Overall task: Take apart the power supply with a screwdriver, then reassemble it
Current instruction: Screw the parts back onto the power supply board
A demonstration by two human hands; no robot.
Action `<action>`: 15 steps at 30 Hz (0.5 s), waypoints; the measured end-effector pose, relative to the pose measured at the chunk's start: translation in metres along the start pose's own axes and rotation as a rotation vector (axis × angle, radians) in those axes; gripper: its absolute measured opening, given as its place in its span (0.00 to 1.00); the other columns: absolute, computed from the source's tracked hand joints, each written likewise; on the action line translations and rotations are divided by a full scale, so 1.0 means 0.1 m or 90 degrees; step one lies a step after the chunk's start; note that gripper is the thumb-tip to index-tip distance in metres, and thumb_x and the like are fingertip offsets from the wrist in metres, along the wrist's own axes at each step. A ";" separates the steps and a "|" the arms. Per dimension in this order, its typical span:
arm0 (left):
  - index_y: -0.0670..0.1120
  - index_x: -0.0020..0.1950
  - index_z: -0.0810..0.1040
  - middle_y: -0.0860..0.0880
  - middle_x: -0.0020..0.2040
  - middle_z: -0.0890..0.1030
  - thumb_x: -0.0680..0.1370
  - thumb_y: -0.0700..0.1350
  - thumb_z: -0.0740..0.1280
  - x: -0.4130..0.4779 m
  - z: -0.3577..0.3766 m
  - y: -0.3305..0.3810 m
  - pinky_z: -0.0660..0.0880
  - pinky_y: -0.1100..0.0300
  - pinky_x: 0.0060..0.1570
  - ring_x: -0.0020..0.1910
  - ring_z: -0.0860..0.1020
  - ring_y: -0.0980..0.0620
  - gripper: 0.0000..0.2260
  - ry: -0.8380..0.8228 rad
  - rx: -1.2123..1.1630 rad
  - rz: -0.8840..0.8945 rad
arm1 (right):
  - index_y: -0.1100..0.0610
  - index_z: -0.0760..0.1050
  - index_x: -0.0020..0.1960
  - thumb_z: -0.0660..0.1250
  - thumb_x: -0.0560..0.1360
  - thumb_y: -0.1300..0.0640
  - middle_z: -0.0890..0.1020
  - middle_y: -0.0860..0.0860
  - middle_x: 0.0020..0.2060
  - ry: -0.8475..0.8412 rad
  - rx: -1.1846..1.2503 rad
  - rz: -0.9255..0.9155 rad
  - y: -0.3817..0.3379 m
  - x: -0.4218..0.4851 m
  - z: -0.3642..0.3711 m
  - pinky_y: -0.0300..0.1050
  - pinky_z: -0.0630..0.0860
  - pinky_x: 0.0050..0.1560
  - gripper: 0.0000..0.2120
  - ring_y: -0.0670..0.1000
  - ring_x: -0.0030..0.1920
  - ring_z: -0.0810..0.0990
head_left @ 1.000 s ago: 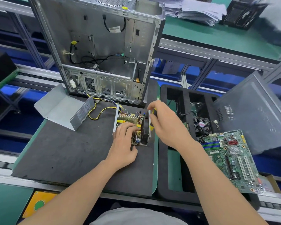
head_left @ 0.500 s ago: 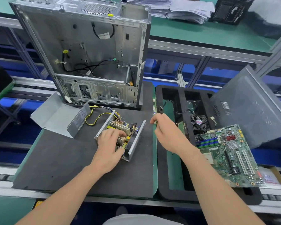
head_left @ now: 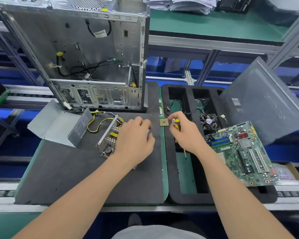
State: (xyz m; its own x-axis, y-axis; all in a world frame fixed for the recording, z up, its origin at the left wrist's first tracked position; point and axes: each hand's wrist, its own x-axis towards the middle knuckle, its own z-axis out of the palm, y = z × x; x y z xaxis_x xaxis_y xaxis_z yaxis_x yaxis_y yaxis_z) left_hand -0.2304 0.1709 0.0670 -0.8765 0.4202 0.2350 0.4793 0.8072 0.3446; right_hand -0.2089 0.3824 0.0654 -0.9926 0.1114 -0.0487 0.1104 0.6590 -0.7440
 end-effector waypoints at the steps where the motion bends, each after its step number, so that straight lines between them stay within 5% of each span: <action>1: 0.47 0.54 0.79 0.48 0.51 0.78 0.77 0.47 0.67 0.02 0.03 0.10 0.74 0.48 0.50 0.48 0.77 0.44 0.07 -0.001 -0.049 0.049 | 0.43 0.71 0.60 0.62 0.84 0.57 0.82 0.48 0.39 0.024 0.025 0.013 0.04 -0.03 -0.04 0.51 0.79 0.40 0.10 0.54 0.34 0.78; 3: 0.48 0.54 0.80 0.50 0.51 0.78 0.77 0.44 0.67 0.02 0.17 0.30 0.75 0.51 0.52 0.50 0.77 0.47 0.07 -0.049 -0.128 0.095 | 0.45 0.71 0.61 0.64 0.84 0.56 0.86 0.49 0.39 0.061 0.086 0.046 0.14 -0.10 -0.12 0.54 0.81 0.43 0.09 0.56 0.37 0.82; 6: 0.50 0.55 0.80 0.53 0.50 0.76 0.80 0.44 0.65 0.02 0.49 0.52 0.74 0.56 0.51 0.52 0.76 0.52 0.06 -0.175 -0.204 0.080 | 0.48 0.72 0.56 0.64 0.84 0.49 0.87 0.44 0.39 0.098 0.081 0.085 0.35 -0.19 -0.23 0.45 0.77 0.41 0.04 0.43 0.34 0.82; 8: 0.50 0.56 0.81 0.54 0.48 0.74 0.80 0.43 0.65 0.02 0.72 0.62 0.76 0.56 0.52 0.51 0.76 0.53 0.08 -0.244 -0.209 0.079 | 0.49 0.71 0.51 0.64 0.84 0.44 0.87 0.43 0.38 0.142 0.055 0.103 0.49 -0.26 -0.30 0.47 0.76 0.40 0.10 0.42 0.34 0.83; 12: 0.47 0.56 0.85 0.51 0.51 0.77 0.81 0.41 0.65 -0.02 1.12 0.78 0.75 0.58 0.55 0.57 0.78 0.49 0.10 -0.351 -0.137 0.137 | 0.51 0.70 0.47 0.67 0.83 0.44 0.86 0.53 0.37 0.248 0.090 0.118 0.73 -0.40 -0.44 0.57 0.82 0.42 0.13 0.51 0.34 0.85; 15: 0.46 0.56 0.85 0.47 0.54 0.82 0.81 0.40 0.65 0.01 1.37 0.93 0.74 0.54 0.60 0.59 0.76 0.45 0.10 -0.394 -0.009 0.216 | 0.53 0.71 0.45 0.74 0.79 0.49 0.87 0.48 0.38 0.277 0.158 0.120 0.91 -0.49 -0.52 0.52 0.84 0.40 0.13 0.47 0.35 0.87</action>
State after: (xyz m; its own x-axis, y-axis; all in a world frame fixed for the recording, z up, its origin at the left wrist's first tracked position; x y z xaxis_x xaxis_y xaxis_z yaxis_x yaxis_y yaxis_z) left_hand -0.1928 0.3025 -0.0251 -0.5413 0.8098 -0.2263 0.7275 0.5860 0.3569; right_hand -0.1476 0.4762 0.0347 -0.8376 0.5444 0.0444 0.2176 0.4071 -0.8871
